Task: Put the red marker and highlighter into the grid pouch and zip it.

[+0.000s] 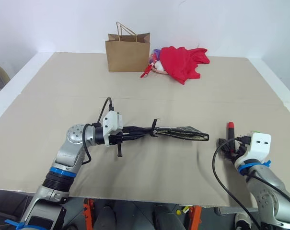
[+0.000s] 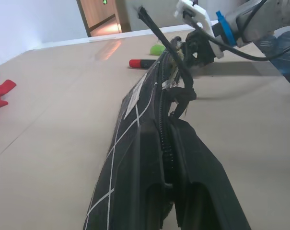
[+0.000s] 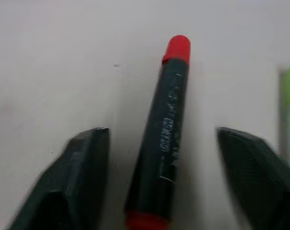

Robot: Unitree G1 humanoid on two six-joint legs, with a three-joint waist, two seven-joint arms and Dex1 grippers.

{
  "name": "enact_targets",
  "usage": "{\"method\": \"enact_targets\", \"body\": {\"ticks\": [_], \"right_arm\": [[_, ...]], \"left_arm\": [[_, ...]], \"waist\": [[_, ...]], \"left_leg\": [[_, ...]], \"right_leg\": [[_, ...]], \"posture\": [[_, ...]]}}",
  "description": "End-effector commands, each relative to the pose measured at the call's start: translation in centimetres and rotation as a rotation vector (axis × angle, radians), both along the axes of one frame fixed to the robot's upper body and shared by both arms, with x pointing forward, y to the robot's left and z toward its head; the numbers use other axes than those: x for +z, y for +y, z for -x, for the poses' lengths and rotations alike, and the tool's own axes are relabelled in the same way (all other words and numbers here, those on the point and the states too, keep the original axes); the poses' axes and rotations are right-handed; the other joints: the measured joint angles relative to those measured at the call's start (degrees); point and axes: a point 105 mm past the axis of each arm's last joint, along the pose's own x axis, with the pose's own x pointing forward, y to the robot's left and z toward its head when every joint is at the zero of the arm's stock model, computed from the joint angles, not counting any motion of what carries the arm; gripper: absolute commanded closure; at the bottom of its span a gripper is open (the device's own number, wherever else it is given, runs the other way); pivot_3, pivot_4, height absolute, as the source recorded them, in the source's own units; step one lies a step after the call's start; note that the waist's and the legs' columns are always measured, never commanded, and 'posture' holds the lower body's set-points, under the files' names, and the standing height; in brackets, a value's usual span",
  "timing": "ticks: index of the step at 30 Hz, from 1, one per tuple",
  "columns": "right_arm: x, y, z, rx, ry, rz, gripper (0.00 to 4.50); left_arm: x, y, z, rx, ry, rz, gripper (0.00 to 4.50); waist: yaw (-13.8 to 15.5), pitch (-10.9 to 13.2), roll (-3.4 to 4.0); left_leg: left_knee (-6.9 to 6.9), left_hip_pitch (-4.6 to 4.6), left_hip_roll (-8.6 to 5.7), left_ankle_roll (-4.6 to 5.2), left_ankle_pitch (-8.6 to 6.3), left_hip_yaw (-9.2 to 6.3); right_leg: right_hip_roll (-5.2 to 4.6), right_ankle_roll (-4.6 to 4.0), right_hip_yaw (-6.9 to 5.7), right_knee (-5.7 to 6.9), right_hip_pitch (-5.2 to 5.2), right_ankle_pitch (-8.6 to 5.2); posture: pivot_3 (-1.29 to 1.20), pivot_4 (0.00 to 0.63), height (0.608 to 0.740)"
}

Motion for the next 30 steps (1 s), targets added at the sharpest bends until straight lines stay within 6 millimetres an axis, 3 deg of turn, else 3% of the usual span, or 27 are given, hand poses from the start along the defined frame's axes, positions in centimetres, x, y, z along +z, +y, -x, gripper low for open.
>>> {"method": "enact_targets", "body": {"ticks": [1, 5, 7, 11, 16, 19, 22, 30], "right_arm": [[-1.4, 0.2, 0.3, -0.024, 0.06, -0.008, 2.18], [-1.2, 0.2, 0.2, -0.034, 0.057, 0.005, 3.78], [0.0, 0.3, -0.2, 0.002, 0.018, 0.056, 3.84], [7.4, 3.8, -1.1, 0.36, -0.216, 0.15, 3.84], [11.8, 7.5, 2.0, 0.889, -0.253, 0.203, 3.84], [12.0, 8.8, 4.9, 1.133, -0.148, 0.16, 3.84], [11.2, 9.3, 6.4, 1.236, -0.034, 0.14, 3.84], [9.5, 7.8, 6.5, 1.242, 0.092, 0.174, 3.84]], "left_arm": [[1.4, 0.3, 0.2, 0.014, -0.048, 0.027, 4.5], [1.4, 0.4, 0.2, 0.021, -0.042, 0.03, 4.5], [1.1, 0.4, 0.3, 0.018, -0.036, 0.022, 4.5], [0.8, 0.5, 0.5, -0.004, -0.039, -0.002, 4.5], [0.0, 0.6, 0.8, -0.038, -0.03, -0.038, 4.5], [-0.1, 0.5, 0.7, -0.045, -0.031, -0.042, 4.5], [0.1, 0.2, 0.6, -0.05, -0.036, -0.032, 4.5], [0.4, -0.3, 0.7, -0.055, -0.045, -0.011, 4.5]], "waist": [[0.0, 0.0, -0.03], [0.0, 0.0, -0.06], [0.0, 0.0, -0.06], [-0.1, 0.1, 0.17], [0.0, 0.2, 0.28], [0.2, 0.2, 0.19], [0.4, 0.2, 0.17], [0.7, 0.2, 0.14]], "left_leg": [[0.0, 0.0, 0.0, 0.0, 0.0, 0.0], [0.01, 0.02, 0.0, 0.0, 0.0, 0.0], [0.02, 0.02, 0.0, 0.0, 0.0, 0.0], [0.04, 0.02, -0.01, -0.01, 0.01, 0.03], [-0.03, 0.02, 0.0, 0.01, 0.0, 0.02], [-0.02, -0.1, 0.0, 0.09, -0.05, 0.03], [-0.01, -0.18, -0.01, 0.1, -0.06, 0.05], [0.16, -0.18, -0.01, 0.04, -0.02, 0.05]], "right_leg": [[0.0, 0.0, 0.0, 0.0, 0.0, 0.0], [0.0, -0.01, 0.0, 0.0, 0.02, 0.01], [0.0, -0.01, 0.0, 0.0, 0.04, 0.01], [-0.01, 0.0, 0.05, 0.0, 0.01, 0.02], [-0.01, 0.03, 0.0, 0.0, 0.03, -0.06], [-0.02, 0.02, -0.12, -0.03, 0.06, -0.18], [-0.07, -0.06, -0.17, -0.04, 0.06, -0.2], [-0.07, 0.04, -0.19, -0.04, 0.09, -0.19]], "posture": [[0.0, 0.15, 0.74], [0.0, 0.15, 0.74], [0.0, 0.15, 0.74], [0.0, 0.15, 0.74], [0.0, 0.15, 0.74], [0.0, 0.15, 0.74], [0.0, 0.15, 0.74], [0.0, 0.15, 0.74]]}}
